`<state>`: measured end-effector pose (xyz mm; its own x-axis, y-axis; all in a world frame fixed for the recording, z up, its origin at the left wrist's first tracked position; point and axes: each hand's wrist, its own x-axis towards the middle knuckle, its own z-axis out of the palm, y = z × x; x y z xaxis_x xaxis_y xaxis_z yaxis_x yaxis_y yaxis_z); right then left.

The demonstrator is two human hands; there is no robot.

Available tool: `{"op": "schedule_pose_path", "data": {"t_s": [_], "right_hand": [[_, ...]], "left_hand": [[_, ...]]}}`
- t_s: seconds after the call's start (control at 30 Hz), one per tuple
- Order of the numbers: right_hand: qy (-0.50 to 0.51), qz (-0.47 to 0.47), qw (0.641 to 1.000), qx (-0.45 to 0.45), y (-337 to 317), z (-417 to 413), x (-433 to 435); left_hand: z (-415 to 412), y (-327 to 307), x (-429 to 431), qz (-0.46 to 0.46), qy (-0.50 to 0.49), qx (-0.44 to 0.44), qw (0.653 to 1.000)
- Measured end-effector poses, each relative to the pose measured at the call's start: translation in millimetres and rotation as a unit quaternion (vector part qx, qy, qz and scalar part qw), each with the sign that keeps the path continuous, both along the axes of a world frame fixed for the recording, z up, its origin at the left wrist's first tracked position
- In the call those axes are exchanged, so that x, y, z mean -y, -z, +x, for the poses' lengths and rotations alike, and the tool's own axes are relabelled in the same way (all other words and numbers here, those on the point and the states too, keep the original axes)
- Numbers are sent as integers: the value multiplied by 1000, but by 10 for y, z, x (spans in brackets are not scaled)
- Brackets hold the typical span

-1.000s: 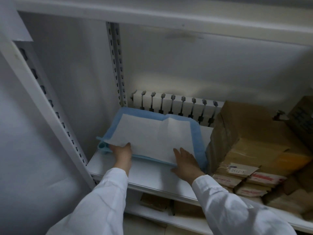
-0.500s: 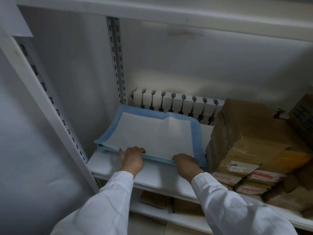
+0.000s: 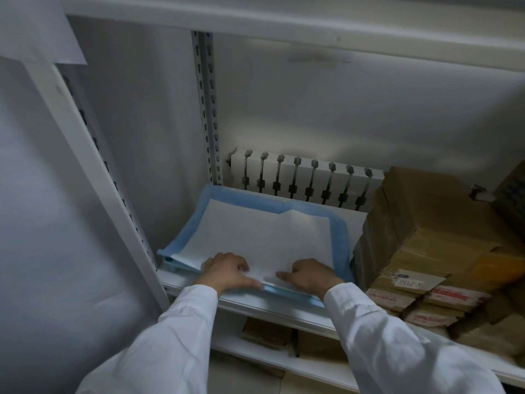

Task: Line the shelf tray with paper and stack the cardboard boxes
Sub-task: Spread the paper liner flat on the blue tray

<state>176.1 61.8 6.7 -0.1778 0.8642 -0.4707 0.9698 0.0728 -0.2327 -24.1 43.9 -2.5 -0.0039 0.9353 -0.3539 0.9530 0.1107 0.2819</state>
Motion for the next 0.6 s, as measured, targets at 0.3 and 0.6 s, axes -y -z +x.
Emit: {"op": "schedule_pose_path", "data": {"t_s": [0.3, 0.6], "right_hand": [[-15, -76, 994, 84, 294, -40, -12], [-21, -80, 996, 35, 174, -133, 5]], "left_hand": [[-185, 58, -27, -80, -15, -64, 995], [-107, 28, -4, -57, 45, -91, 993]]}}
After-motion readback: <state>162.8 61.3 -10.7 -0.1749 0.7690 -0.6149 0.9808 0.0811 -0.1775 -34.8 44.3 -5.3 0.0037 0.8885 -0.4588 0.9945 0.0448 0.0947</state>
